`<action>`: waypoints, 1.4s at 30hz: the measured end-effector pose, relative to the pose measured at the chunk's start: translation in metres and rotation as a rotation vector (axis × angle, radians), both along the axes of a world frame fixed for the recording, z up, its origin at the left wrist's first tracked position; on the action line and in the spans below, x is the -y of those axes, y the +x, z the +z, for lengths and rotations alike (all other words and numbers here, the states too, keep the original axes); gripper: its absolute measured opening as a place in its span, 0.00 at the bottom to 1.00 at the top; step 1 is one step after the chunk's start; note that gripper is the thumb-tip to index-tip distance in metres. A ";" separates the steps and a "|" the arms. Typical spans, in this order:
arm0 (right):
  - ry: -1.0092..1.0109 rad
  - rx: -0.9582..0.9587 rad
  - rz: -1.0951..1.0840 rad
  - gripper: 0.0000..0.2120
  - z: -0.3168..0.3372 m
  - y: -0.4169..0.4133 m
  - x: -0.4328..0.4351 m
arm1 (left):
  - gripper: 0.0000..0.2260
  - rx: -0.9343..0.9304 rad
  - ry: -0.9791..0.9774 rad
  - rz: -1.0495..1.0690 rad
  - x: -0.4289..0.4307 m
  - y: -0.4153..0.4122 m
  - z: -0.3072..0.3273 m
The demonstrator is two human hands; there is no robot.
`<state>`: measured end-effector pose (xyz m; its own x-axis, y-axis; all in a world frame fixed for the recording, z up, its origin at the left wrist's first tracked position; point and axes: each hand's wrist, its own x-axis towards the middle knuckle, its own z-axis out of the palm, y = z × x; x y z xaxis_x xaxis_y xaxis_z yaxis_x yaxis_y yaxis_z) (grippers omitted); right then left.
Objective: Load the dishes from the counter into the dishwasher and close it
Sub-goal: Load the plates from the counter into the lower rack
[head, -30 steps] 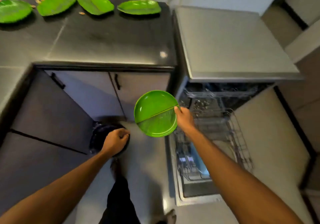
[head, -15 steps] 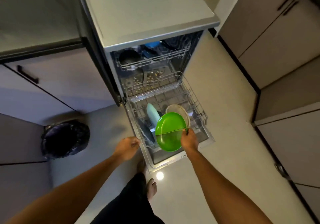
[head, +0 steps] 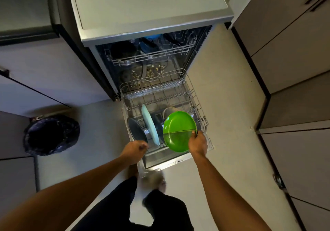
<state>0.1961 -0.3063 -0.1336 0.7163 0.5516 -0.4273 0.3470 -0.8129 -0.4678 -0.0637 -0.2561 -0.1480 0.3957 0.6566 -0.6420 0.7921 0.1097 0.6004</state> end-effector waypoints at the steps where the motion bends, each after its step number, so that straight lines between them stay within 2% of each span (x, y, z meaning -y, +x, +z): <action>1: 0.016 0.038 0.004 0.12 -0.002 0.008 -0.002 | 0.09 0.007 -0.008 -0.002 -0.002 0.008 0.002; 5: 0.052 0.133 0.023 0.10 -0.012 0.054 -0.013 | 0.09 0.020 -0.056 0.040 -0.005 0.051 -0.001; 9: 0.037 0.117 0.031 0.09 -0.039 0.107 -0.027 | 0.09 -0.022 -0.057 0.063 -0.001 0.099 -0.013; 13: 0.094 0.113 0.145 0.07 -0.083 0.152 -0.039 | 0.10 -0.109 -0.089 0.113 0.006 0.153 -0.039; 18: 0.148 0.105 0.255 0.08 -0.140 0.197 -0.041 | 0.19 -0.210 -0.124 0.034 0.006 0.221 -0.093; 21: 0.210 0.064 0.298 0.08 -0.171 0.209 -0.044 | 0.13 -0.254 -0.133 0.047 0.001 0.253 -0.110; 23: 0.238 0.033 0.317 0.07 -0.188 0.213 -0.047 | 0.14 -0.279 -0.153 0.097 -0.002 0.269 -0.130; 27: 0.311 -0.025 0.394 0.06 -0.209 0.202 -0.051 | 0.18 -0.327 -0.155 0.173 -0.003 0.279 -0.162; 30: 0.297 -0.109 0.444 0.09 -0.231 0.193 -0.053 | 0.19 -0.362 -0.172 0.156 0.001 0.281 -0.179; 34: 0.283 -0.153 0.453 0.11 -0.246 0.186 -0.057 | 0.16 -0.373 -0.190 0.113 0.007 0.277 -0.191; 38: 0.246 -0.138 0.511 0.13 -0.251 0.182 -0.068 | 0.10 -0.357 -0.179 0.156 0.004 0.275 -0.202; 42: 0.224 -0.140 0.508 0.15 -0.256 0.189 -0.069 | 0.11 -0.342 -0.186 0.154 -0.003 0.273 -0.208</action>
<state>0.3847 -0.2371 -0.3894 0.2826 0.8999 -0.3322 0.5908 -0.4361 -0.6788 0.2089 -0.2527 -0.3558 0.0455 0.5522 -0.8325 0.9084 0.3237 0.2644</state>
